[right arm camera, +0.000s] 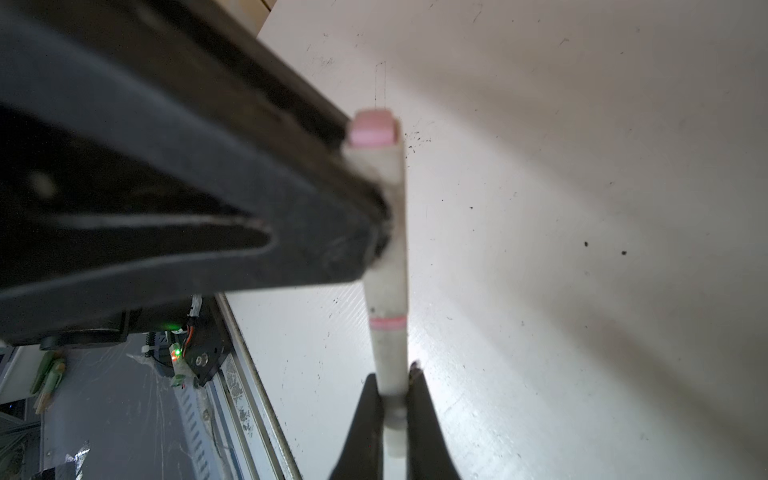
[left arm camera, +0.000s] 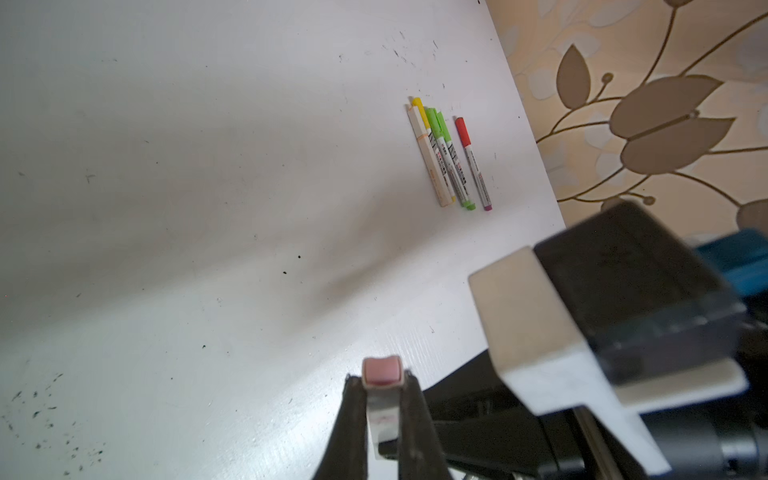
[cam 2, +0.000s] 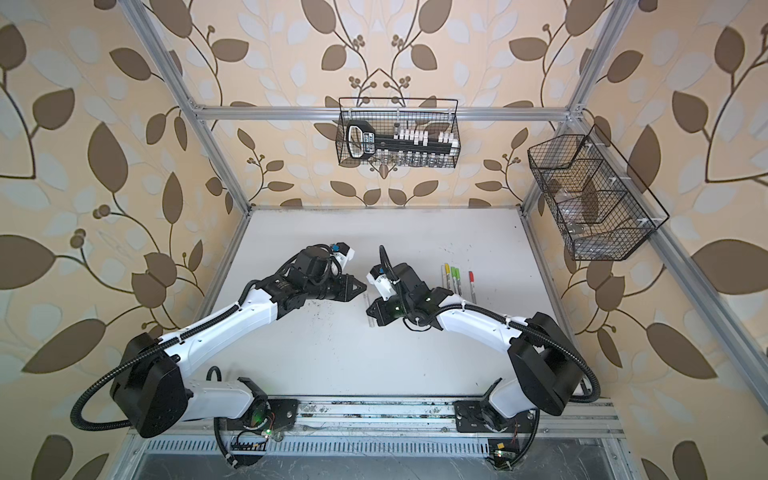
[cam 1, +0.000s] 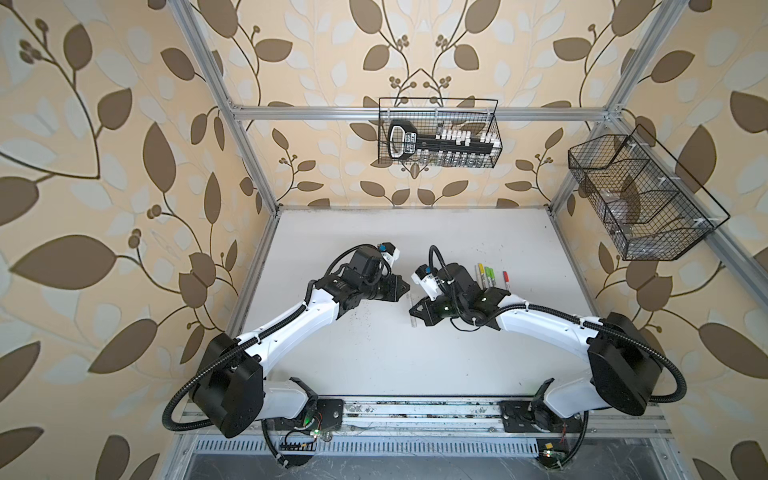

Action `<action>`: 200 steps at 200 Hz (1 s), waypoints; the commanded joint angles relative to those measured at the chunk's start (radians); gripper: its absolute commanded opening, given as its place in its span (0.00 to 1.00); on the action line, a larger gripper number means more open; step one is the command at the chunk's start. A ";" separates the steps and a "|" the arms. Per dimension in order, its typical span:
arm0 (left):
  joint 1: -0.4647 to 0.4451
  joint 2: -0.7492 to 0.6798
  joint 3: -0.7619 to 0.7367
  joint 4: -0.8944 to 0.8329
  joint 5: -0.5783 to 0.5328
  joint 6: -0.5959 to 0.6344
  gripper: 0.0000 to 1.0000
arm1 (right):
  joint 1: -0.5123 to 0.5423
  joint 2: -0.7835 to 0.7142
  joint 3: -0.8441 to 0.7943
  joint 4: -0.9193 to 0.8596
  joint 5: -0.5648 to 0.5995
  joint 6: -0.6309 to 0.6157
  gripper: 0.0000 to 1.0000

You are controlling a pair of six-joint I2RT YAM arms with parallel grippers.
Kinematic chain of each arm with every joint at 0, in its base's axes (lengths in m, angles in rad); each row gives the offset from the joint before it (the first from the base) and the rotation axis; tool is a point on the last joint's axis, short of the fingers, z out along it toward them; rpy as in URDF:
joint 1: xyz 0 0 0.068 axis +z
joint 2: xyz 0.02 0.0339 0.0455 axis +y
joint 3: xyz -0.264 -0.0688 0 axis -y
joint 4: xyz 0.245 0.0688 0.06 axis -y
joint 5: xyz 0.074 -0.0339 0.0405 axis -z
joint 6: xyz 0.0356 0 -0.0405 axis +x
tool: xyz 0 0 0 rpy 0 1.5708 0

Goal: Insert the pens into the pen caps
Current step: 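Open the left gripper while the right gripper carries the capped marker to the others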

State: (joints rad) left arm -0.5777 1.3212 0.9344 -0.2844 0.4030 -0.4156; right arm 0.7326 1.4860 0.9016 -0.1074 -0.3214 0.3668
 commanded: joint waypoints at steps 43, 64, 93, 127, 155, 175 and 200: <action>0.042 -0.188 -0.035 -0.080 0.016 -0.031 0.99 | -0.082 -0.086 -0.114 0.032 0.112 0.015 0.00; 0.058 -0.222 -0.037 -0.121 0.007 -0.008 0.99 | -0.120 -0.083 -0.116 -0.062 0.186 0.012 0.00; 0.061 -0.248 -0.062 -0.133 0.011 -0.007 0.99 | -0.187 -0.014 -0.044 -0.207 0.322 -0.010 0.00; 0.061 -0.271 -0.108 -0.096 0.021 -0.023 0.99 | -0.262 0.168 0.112 -0.380 0.494 -0.084 0.00; 0.062 -0.255 -0.114 -0.078 0.039 -0.030 0.99 | -0.334 0.266 0.185 -0.406 0.522 -0.116 0.00; 0.061 -0.257 -0.118 -0.072 0.033 -0.026 0.99 | -0.392 0.309 0.217 -0.415 0.520 -0.122 0.00; 0.061 -0.259 -0.120 -0.068 0.026 -0.021 0.99 | -0.435 0.354 0.256 -0.438 0.523 -0.138 0.00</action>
State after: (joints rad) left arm -0.5224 1.0779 0.8219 -0.3874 0.4191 -0.4454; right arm 0.3267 1.7893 1.1183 -0.4763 0.1654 0.2668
